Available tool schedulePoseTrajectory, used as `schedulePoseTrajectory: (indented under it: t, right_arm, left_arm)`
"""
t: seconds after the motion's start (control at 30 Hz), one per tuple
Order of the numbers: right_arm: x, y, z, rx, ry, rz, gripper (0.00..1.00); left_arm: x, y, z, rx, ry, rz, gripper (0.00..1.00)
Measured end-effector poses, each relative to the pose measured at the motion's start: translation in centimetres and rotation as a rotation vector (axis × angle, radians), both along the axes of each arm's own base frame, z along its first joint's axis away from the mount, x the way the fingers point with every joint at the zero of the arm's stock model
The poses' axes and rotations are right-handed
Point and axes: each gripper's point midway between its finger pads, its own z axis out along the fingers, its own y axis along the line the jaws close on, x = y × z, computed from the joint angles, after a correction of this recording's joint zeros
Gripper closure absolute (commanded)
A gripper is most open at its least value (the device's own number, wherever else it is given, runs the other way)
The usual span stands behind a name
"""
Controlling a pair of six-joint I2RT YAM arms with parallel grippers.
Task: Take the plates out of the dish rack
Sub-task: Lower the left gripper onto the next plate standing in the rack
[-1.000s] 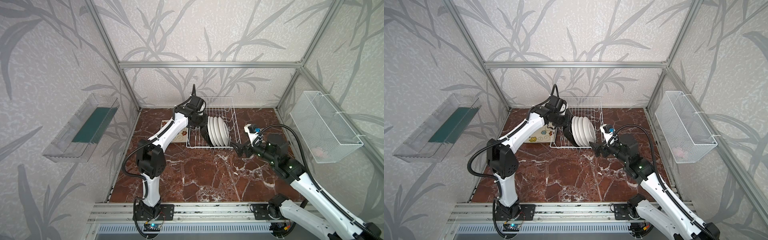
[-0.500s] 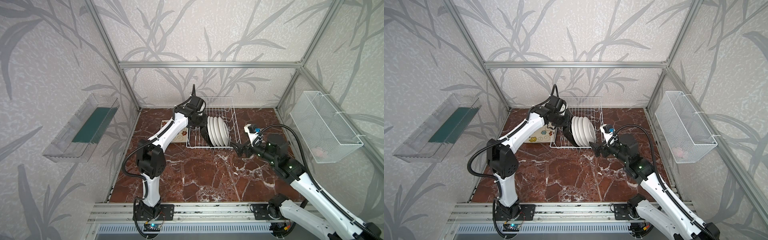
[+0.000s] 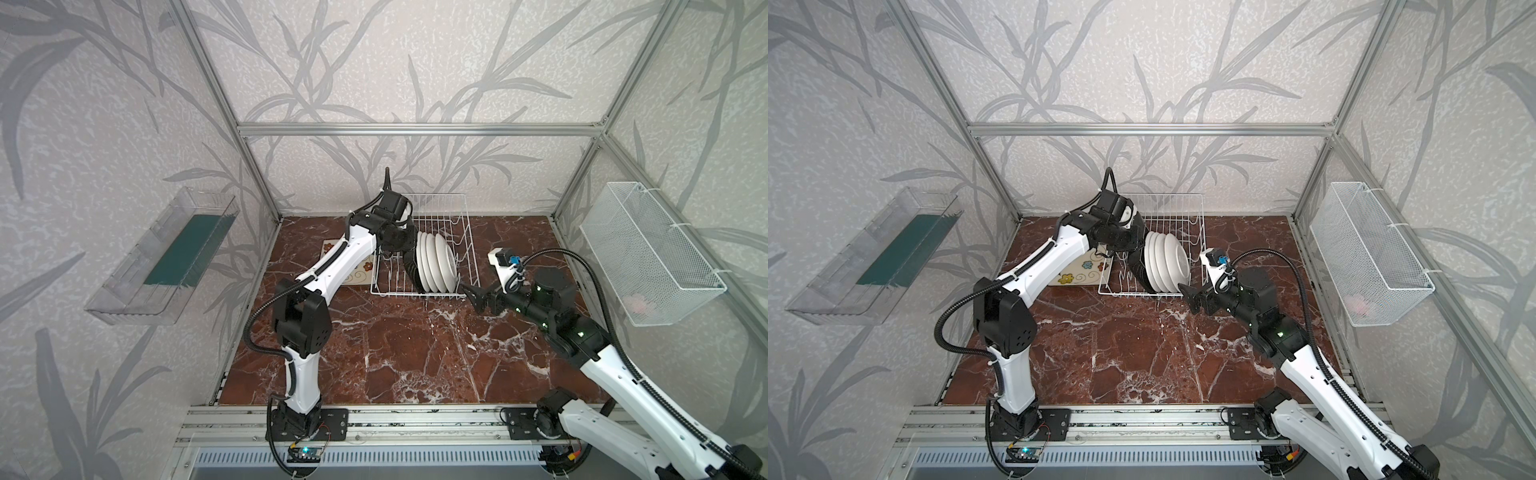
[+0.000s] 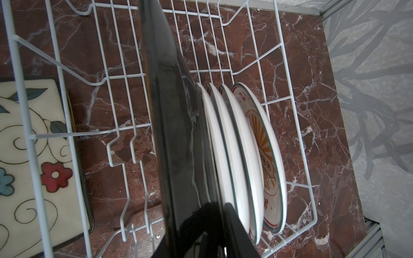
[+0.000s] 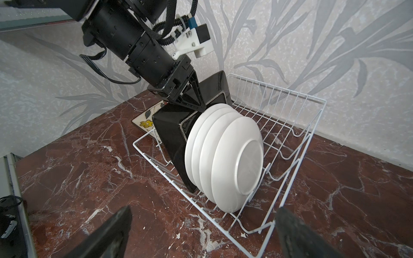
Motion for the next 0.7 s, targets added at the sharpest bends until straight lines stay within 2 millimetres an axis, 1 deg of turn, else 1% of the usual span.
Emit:
schedulePoseTrajectory:
  t: [0.2, 0.27, 0.7]
  right_arm:
    - [0.0, 0.0, 0.0, -0.001, 0.002, 0.0, 0.01]
    - [0.0, 0.0, 0.0, -0.001, 0.001, 0.0, 0.01]
    - [0.0, 0.0, -0.1, -0.002, 0.002, 0.0, 0.01]
  left_arm:
    - [0.0, -0.4, 0.2, -0.034, 0.009, 0.009, 0.93]
    - [0.1, -0.6, 0.2, -0.047, 0.013, 0.012, 1.0]
    - [0.0, -1.5, 0.4, -0.139, 0.033, 0.037, 1.0]
